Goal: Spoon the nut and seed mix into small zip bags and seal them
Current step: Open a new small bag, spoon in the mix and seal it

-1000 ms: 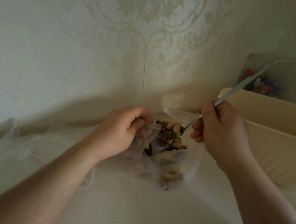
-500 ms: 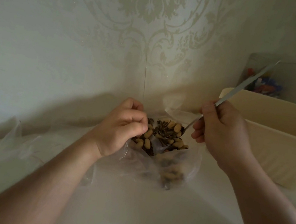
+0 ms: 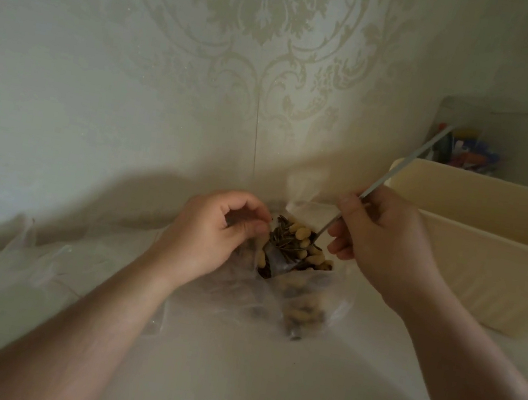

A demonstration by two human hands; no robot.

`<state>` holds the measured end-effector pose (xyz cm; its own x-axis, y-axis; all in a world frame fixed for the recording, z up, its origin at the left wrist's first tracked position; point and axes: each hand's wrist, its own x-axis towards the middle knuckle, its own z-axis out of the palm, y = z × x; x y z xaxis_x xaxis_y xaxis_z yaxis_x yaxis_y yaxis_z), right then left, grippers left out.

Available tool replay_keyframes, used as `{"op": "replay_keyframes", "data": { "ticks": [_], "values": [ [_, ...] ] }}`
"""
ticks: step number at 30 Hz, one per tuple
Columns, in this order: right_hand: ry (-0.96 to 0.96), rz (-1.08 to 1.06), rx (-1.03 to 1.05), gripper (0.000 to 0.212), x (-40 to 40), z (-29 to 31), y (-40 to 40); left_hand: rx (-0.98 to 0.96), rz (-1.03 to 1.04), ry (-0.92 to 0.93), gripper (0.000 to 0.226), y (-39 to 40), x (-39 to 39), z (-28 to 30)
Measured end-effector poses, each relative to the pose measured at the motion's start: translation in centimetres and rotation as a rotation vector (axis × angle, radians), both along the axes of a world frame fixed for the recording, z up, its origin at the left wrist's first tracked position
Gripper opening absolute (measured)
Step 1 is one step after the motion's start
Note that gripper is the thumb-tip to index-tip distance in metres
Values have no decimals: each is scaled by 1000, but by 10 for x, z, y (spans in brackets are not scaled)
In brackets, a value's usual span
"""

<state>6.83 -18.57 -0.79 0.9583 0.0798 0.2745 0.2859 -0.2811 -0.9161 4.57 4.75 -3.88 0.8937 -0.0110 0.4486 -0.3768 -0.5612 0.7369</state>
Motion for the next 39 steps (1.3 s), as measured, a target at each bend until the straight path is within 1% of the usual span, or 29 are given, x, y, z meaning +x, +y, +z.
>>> {"op": "replay_keyframes", "data": {
  "ticks": [2,5,7,10,14,16,18,19,21,23,26,27,29,31,32,34,35,36,37,39],
  "values": [
    [28,41,4,11,1,-1,2,-23,15,-24,21,-2,-2,3],
    [51,132,-9,18,1,-1,2,-64,-31,-26,12,-6,-4,5],
    [4,208,-28,10,0,-2,2,-150,-128,5,14,-12,-5,6],
    [-117,262,-58,16,3,-7,2,-329,-277,23,23,-24,-8,4],
    [-199,364,-68,22,2,-12,4,-443,-330,-1,31,-31,-4,0],
    [-210,365,-76,29,1,-13,6,-485,-366,4,28,-32,-3,0],
    [-224,383,-109,29,-2,-12,9,-509,-407,20,16,-32,-5,2],
    [-232,391,-132,28,-3,-12,10,-502,-413,24,10,-32,-6,2],
    [-225,381,-135,24,-3,-12,10,-485,-381,22,6,-30,-6,2],
    [-205,347,-99,23,0,-13,9,-494,-338,21,11,-26,-5,4],
    [-182,335,-98,29,2,-13,6,-457,-342,35,25,-15,-3,9],
    [-176,340,-103,31,2,-14,6,-416,-349,54,25,-11,-3,11],
    [-177,336,-132,33,2,-13,6,-276,-337,102,22,-3,-3,11],
    [-196,323,-184,35,2,-13,7,-161,-325,172,6,0,-4,11],
    [-203,325,-207,36,1,-12,7,-132,-344,208,10,0,-5,11],
    [-212,347,-244,34,-2,-10,8,-105,-395,272,40,-1,-7,11],
    [-217,359,-257,33,-3,-9,8,-96,-409,287,50,-2,-7,11],
    [-218,367,-265,32,-4,-8,8,-86,-420,283,55,-4,-7,11],
    [-216,374,-269,31,-4,-8,8,-70,-421,270,55,-5,-7,12],
    [-216,380,-274,31,-6,-7,8,-43,-408,242,48,-5,-6,14]
  ]
}}
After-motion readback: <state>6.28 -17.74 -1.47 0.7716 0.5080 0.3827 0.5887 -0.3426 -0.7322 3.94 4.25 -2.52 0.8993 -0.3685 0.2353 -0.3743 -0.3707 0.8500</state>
